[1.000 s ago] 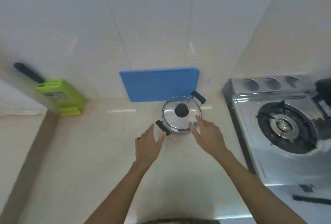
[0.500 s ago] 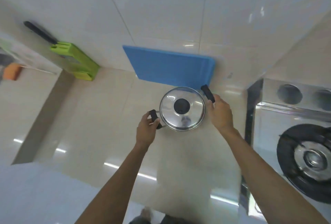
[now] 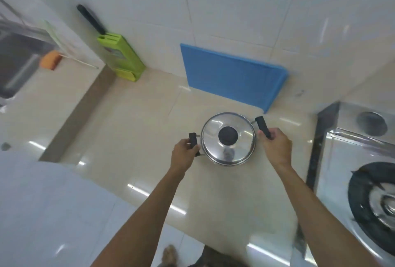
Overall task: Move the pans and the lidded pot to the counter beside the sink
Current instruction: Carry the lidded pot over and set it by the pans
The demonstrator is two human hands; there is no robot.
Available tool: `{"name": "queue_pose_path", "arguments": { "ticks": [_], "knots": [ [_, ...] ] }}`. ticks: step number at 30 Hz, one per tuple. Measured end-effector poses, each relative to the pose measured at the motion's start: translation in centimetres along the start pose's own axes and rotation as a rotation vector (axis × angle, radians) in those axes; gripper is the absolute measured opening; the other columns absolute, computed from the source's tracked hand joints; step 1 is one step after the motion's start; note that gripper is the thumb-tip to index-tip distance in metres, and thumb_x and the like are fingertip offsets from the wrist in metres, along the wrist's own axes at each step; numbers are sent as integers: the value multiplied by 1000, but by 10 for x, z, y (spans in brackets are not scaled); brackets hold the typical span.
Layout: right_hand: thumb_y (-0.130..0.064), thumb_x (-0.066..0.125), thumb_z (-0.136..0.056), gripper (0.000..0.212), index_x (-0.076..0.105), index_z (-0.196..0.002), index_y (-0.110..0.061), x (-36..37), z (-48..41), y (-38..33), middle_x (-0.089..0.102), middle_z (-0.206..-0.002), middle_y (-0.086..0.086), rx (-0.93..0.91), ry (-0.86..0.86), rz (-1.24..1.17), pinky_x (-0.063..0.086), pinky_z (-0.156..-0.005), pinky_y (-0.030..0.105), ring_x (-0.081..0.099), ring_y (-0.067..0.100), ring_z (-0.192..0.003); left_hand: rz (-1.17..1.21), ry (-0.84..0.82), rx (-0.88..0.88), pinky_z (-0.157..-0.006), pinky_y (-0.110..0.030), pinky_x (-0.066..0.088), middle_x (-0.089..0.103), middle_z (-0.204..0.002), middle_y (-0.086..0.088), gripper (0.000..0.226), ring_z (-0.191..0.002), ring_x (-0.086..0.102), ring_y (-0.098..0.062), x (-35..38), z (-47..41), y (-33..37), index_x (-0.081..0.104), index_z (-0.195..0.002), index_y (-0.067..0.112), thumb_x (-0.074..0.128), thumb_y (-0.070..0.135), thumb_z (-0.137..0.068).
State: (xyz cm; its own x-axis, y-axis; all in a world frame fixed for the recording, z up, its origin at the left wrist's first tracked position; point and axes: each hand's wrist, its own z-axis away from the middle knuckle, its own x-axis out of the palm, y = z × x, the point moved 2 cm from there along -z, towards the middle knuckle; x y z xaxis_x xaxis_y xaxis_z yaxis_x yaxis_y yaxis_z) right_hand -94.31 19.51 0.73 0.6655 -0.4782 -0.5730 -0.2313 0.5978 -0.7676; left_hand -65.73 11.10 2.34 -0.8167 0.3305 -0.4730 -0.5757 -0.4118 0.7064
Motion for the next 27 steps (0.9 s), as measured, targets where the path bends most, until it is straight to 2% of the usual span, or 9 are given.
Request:
{"name": "queue_pose_path", "arguments": {
  "ticks": [3, 4, 7, 13, 14, 16, 18, 22, 27],
  "knots": [
    [-34, 79, -84, 23, 74, -95, -14, 17, 38, 0, 69, -79, 2, 7, -54, 1, 43, -70, 31, 69, 29, -83, 16, 76, 18, -54, -9, 45, 73, -88, 0, 35, -71, 69, -9, -32, 21, -27, 66, -102, 13, 85, 29, -77],
    [-32, 81, -82, 21, 73, -93, -15, 25, 51, -3, 68, -77, 1, -3, -71, 4, 44, -70, 31, 69, 28, -82, 29, 98, 22, -53, -8, 47, 71, -87, 2, 37, -71, 68, -6, -45, 28, -36, 65, -101, 14, 87, 30, -76],
    [-33, 83, -80, 19, 70, -87, -20, 50, 92, -17, 69, -76, -1, -20, -121, 23, 46, -68, 32, 69, 26, -79, 58, 150, 8, -63, -23, 57, 71, -89, 1, 44, -76, 71, -13, -91, 46, -66, 65, -101, 13, 90, 35, -72],
    [-36, 89, -73, 27, 66, -77, -24, 127, 171, -84, 66, -69, -13, -183, -191, 29, 42, -55, 27, 64, 12, -66, 147, 252, 11, -75, -40, 63, 72, -88, -3, 46, -82, 73, -20, -210, 63, -133, 68, -97, 13, 92, 39, -68],
    [-37, 89, -73, 28, 67, -79, -22, 139, 182, -95, 66, -69, -13, -203, -199, 33, 42, -55, 25, 62, 8, -65, 171, 274, 16, -73, -38, 63, 71, -85, -2, 44, -78, 73, -17, -228, 65, -143, 68, -95, 14, 93, 37, -68],
    [-37, 90, -73, 29, 67, -79, -21, 169, 207, -124, 66, -70, -11, -241, -218, 23, 41, -55, 24, 61, 4, -65, 212, 326, 47, -59, -22, 59, 68, -75, 3, 39, -63, 69, -3, -273, 70, -161, 66, -89, 18, 93, 37, -67],
    [-40, 89, -73, 29, 66, -77, -22, 203, 237, -156, 68, -71, -9, -289, -253, 11, 41, -54, 25, 64, 9, -67, 237, 385, 71, -53, -14, 53, 65, -68, 10, 38, -58, 66, 3, -322, 76, -180, 66, -87, 20, 92, 40, -67],
    [-47, 89, -71, 33, 64, -75, -25, 280, 298, -230, 69, -73, -7, -408, -349, -12, 41, -54, 27, 64, 9, -69, 318, 528, 104, -58, -16, 53, 71, -71, 19, 37, -65, 68, 2, -432, 88, -220, 69, -90, 23, 90, 44, -68],
    [-47, 92, -67, 38, 63, -74, -24, 371, 376, -316, 68, -71, -4, -535, -471, -54, 42, -52, 29, 63, 10, -65, 414, 671, 82, -67, -34, 59, 72, -71, 16, 38, -62, 68, -1, -556, 112, -269, 71, -89, 23, 91, 44, -64]
  ]
}}
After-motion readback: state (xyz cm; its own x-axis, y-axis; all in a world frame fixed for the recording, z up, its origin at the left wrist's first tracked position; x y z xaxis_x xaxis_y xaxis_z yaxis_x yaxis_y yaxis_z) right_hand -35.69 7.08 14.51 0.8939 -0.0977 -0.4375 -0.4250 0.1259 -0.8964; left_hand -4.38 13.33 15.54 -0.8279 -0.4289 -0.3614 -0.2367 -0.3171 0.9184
